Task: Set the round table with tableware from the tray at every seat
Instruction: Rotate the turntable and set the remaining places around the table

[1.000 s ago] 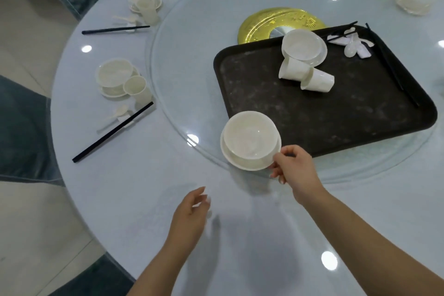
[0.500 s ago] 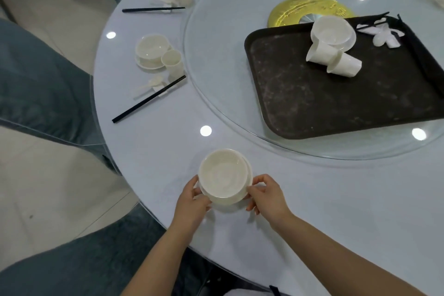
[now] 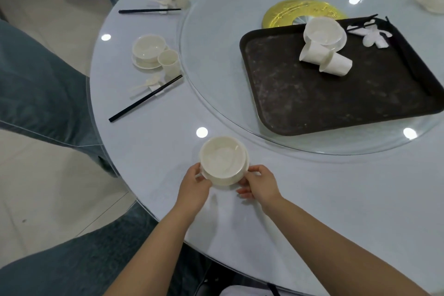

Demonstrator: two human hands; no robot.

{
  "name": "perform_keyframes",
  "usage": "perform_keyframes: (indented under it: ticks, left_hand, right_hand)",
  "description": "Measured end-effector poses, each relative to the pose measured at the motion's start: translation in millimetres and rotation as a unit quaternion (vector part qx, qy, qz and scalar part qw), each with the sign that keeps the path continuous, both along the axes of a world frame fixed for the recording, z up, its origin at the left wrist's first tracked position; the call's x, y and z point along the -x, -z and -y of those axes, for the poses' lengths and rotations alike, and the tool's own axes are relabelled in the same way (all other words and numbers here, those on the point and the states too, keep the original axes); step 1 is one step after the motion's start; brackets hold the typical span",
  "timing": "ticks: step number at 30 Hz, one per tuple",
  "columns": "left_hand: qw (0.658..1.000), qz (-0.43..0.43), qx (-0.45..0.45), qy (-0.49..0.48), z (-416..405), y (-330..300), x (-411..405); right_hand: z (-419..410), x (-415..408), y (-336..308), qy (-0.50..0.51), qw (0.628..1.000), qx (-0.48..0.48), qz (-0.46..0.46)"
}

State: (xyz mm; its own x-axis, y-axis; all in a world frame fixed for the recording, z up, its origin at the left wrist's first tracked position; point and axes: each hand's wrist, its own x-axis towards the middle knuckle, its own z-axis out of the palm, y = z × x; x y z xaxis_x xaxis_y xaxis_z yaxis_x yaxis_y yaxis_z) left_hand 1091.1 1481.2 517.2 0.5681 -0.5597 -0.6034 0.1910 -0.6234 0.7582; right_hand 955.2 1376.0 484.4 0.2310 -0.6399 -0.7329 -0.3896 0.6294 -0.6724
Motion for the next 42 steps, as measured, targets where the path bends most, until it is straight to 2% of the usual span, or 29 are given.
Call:
perform_keyframes:
  ticks: [5,10,13,17,23,26,30,33,38,42]
  left_hand:
    - [0.999,0.041,-0.009,0.01,16,0,-18]
    - [0.984,0.173,-0.042,-0.024,44,-7,-29]
    - [0.978,0.207,-0.019,-0.036,75,-16,-28]
    - [0.98,0.196,0.02,-0.006,117,-29,-17]
    - [0.978,0.204,0.036,0.032,161,-34,-1]
    - [0.98,0.191,0.032,0.042,170,-30,3]
    - [0.982,0.177,0.019,0.063,174,-21,4]
    - [0.984,0.164,0.015,0.064,177,-15,2]
    - [0.987,0.151,0.006,0.062,177,-7,6]
    - [0.985,0.157,0.007,0.065,176,-6,12]
  right_hand:
    - [17,1,-9,-0.103,0.994,0.014,-0.021]
    - [53,12,-28,-0.152,0.982,0.113,-0.026]
    - [95,16,-44,-0.119,0.977,0.179,-0.019]
    - [160,23,-61,-0.022,0.967,0.252,-0.041]
    - [259,34,-73,0.019,0.891,0.406,-0.203]
    - [299,35,-73,-0.056,0.858,0.42,-0.291]
    - [343,37,-67,-0.165,0.822,0.384,-0.386]
    - [363,38,-61,-0.2,0.811,0.36,-0.415]
    - [355,50,-47,-0.239,0.733,0.427,-0.472]
    - [330,63,-41,-0.203,0.738,0.465,-0.445]
